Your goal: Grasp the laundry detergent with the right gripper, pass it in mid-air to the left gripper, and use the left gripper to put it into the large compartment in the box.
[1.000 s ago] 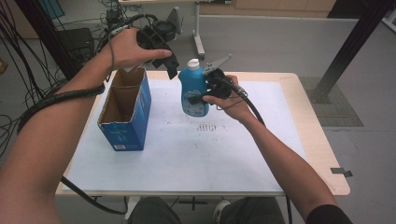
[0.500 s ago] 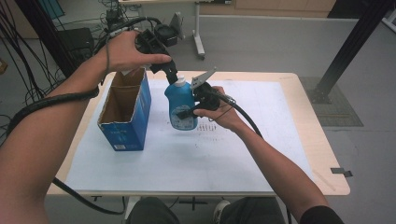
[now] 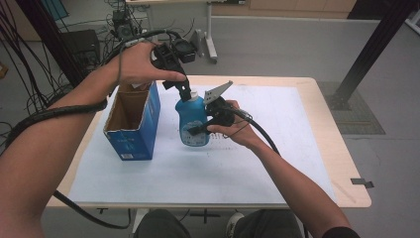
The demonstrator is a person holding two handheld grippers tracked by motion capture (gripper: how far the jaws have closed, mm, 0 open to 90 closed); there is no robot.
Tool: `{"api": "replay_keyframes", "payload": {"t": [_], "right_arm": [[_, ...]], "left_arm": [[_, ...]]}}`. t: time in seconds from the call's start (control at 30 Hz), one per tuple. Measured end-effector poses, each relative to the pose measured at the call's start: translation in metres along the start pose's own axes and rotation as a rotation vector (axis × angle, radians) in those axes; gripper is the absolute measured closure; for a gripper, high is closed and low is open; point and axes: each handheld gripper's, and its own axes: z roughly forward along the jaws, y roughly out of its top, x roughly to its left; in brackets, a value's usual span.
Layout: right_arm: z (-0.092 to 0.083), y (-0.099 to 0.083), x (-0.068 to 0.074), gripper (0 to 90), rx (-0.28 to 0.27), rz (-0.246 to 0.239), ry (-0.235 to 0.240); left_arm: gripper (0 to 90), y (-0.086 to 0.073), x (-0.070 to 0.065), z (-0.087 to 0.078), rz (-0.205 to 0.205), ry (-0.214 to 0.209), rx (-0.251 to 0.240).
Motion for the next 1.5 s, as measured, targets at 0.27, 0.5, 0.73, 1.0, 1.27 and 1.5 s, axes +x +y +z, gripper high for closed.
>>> {"api": "replay_keyframes", "payload": {"t": [0.27, 0.5, 0.73, 1.0, 1.27, 1.5], "right_arm": [[-0.008, 0.006, 0.007, 43.1, -0.023, -0.037, 0.010], [-0.010, 0.009, 0.010, 43.1, -0.032, -0.057, 0.032], [-0.011, 0.011, 0.015, 43.0, -0.034, -0.076, 0.061], [-0.017, 0.014, 0.017, 43.0, -0.052, -0.086, 0.075], [-0.025, 0.018, 0.017, 43.0, -0.067, -0.088, 0.069], [-0.025, 0.018, 0.019, 43.0, -0.066, -0.094, 0.067]], "left_arm": [[5.7, 0.007, -0.009, 0.008, 0.050, -0.004, 0.021], [5.3, 0.012, -0.020, 0.016, 0.090, -0.056, 0.039], [5.3, 0.016, -0.027, 0.023, 0.129, -0.079, 0.061], [5.2, 0.020, -0.030, 0.028, 0.155, -0.100, 0.072], [5.2, 0.023, -0.032, 0.030, 0.161, -0.101, 0.069], [5.2, 0.024, -0.035, 0.030, 0.166, -0.103, 0.062]]}}
